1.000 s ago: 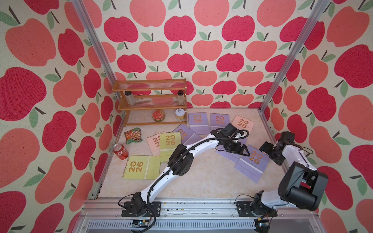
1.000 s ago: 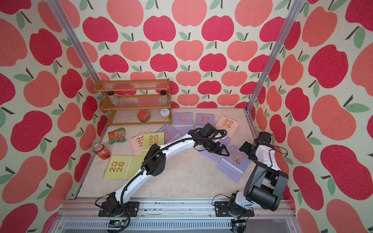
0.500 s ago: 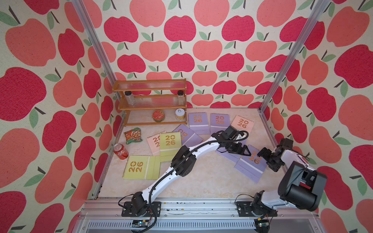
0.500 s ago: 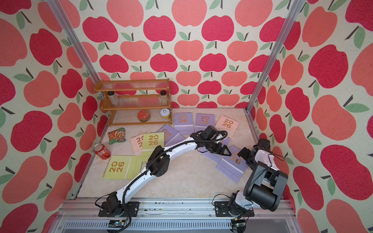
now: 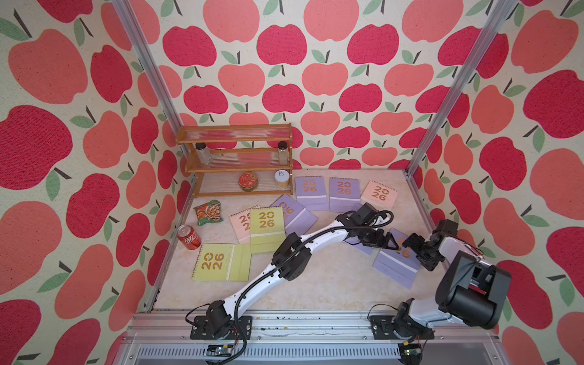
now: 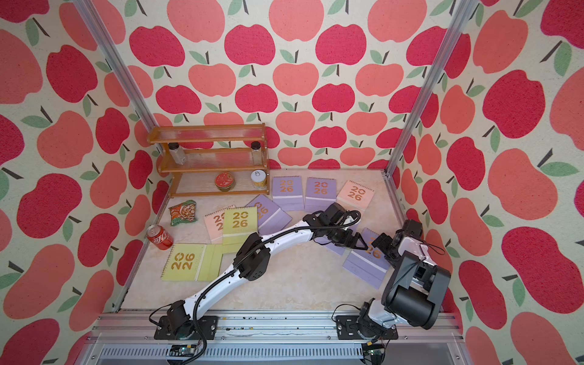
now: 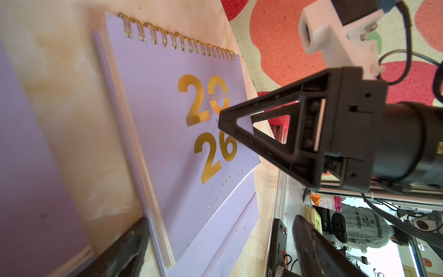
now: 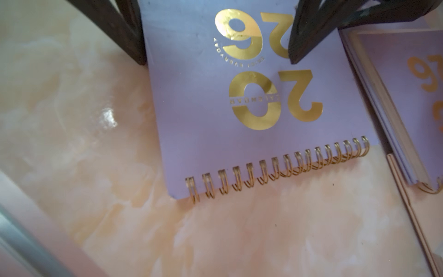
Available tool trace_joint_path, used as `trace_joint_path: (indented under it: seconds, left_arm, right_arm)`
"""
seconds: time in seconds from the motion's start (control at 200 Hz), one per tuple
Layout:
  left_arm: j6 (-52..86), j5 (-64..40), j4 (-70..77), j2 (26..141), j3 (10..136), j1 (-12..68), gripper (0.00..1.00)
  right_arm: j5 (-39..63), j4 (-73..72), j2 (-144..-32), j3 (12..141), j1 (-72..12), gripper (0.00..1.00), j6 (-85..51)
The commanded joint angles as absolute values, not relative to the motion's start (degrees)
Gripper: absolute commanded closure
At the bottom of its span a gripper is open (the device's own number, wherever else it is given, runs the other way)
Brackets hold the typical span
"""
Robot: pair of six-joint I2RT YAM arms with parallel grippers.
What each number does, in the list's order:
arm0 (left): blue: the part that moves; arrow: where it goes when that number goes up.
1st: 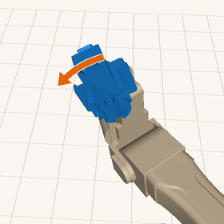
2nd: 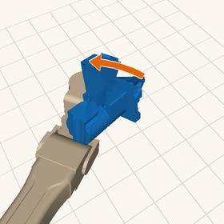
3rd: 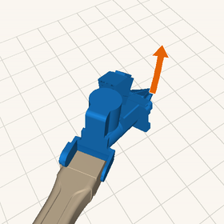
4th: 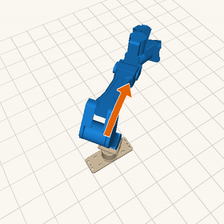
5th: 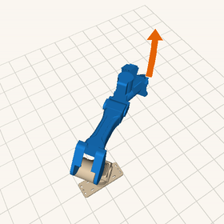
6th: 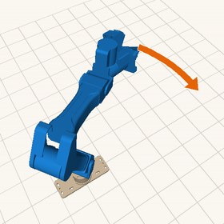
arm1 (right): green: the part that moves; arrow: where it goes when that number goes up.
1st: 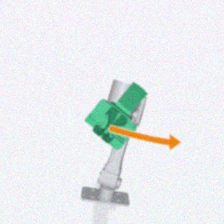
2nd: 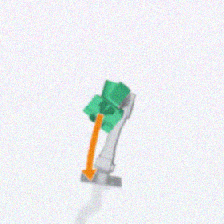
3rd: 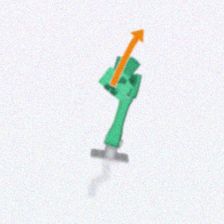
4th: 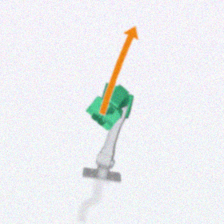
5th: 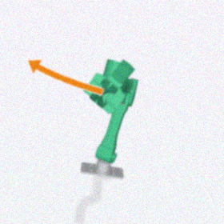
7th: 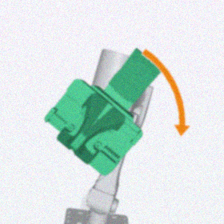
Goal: Stack the calendars
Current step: Pick up the calendar at the center of the board.
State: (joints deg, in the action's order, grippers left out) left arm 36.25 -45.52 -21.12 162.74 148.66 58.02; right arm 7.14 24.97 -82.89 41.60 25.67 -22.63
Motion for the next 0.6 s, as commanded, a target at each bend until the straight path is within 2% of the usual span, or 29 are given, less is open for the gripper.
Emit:
trace_joint_path:
  seconds: [0.0,0.27,0.595]
  left_arm:
    - [38.23,-46.47,-20.88,166.21,150.89,59.41,0.09]
    - [38.7,-46.91,-21.09,166.61,150.66,59.15,0.09]
    - [38.99,-47.56,-21.19,166.65,149.79,58.71,0.09]
  right_arm:
    - [11.79,23.68,-85.21,40.1,25.41,0.08,-23.25]
    - [22.65,18.3,-85.3,38.68,25.45,0.18,-22.82]
    - [26.26,19.41,-78.38,39.3,25.49,0.26,-22.67]
